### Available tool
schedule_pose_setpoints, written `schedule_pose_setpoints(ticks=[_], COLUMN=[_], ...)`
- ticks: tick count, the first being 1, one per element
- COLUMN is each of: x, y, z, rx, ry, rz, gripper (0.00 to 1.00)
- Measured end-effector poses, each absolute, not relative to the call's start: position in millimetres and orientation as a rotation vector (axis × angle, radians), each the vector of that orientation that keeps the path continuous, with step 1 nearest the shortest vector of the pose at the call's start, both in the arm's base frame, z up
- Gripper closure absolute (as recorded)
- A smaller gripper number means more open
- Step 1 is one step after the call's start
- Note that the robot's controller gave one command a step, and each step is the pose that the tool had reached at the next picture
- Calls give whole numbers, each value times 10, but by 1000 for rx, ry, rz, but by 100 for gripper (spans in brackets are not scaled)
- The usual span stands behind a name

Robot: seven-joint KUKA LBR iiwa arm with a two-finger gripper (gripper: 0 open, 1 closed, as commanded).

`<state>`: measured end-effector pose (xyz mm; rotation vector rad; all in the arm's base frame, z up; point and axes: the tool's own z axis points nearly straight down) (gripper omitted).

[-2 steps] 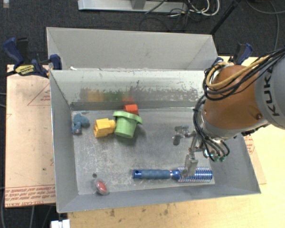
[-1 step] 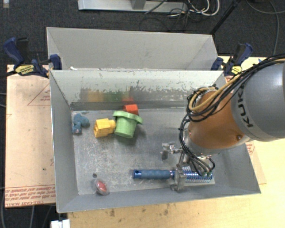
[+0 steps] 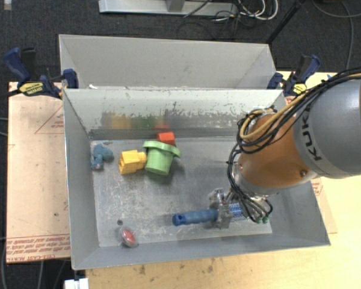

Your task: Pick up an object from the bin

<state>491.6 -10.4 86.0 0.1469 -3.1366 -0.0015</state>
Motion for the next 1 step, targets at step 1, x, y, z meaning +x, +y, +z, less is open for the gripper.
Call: schedule_pose_setpoints(ticks=[1], x=[5197], y=[-108], z=[3051], rx=[72], ry=[-3152], rz=[0], gripper=[100])
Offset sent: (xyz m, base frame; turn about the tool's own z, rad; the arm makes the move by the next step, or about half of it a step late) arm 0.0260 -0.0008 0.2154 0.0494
